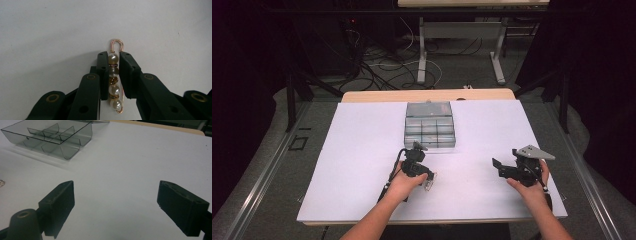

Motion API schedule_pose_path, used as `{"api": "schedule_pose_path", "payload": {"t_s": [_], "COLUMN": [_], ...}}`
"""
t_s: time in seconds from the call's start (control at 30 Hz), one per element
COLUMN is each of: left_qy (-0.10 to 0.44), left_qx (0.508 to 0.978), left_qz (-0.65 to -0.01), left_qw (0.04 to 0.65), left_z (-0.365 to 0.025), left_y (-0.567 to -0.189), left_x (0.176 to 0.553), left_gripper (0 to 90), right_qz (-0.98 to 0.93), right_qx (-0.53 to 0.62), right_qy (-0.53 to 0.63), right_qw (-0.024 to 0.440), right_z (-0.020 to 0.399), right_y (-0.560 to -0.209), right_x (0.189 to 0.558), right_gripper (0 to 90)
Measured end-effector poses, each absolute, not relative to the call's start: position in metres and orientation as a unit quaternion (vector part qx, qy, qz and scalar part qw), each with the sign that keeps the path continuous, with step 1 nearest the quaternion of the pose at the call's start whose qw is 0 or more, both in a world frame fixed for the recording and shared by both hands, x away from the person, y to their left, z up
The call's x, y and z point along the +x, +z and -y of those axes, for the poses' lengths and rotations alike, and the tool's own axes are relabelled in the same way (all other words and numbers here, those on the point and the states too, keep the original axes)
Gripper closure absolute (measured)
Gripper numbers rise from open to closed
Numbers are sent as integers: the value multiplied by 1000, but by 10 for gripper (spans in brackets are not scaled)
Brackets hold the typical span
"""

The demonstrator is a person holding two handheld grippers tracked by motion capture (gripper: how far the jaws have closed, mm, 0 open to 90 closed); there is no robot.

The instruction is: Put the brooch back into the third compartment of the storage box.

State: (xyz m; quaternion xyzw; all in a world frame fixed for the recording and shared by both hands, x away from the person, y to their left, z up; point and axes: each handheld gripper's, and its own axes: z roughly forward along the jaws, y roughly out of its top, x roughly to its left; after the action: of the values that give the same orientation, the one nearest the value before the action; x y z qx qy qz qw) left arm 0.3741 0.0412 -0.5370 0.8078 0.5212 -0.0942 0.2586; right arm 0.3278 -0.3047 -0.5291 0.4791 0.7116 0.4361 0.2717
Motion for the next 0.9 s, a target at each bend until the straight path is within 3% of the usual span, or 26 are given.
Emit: {"api": "schedule_pose_path", "payload": {"t_s": [0.9], "left_qy": [-87], "left_qx": [815], "left_qz": [-506], "left_qw": [270], "left_z": [-44], "left_y": [-531], "left_x": [372], "left_gripper": [802], "right_qz": [-711], "right_qx": [481], "right_qy": [436], "right_qw": [272], "right_z": [305], "right_y": [-529], "right_x": [328], "right_gripper": [142]}}
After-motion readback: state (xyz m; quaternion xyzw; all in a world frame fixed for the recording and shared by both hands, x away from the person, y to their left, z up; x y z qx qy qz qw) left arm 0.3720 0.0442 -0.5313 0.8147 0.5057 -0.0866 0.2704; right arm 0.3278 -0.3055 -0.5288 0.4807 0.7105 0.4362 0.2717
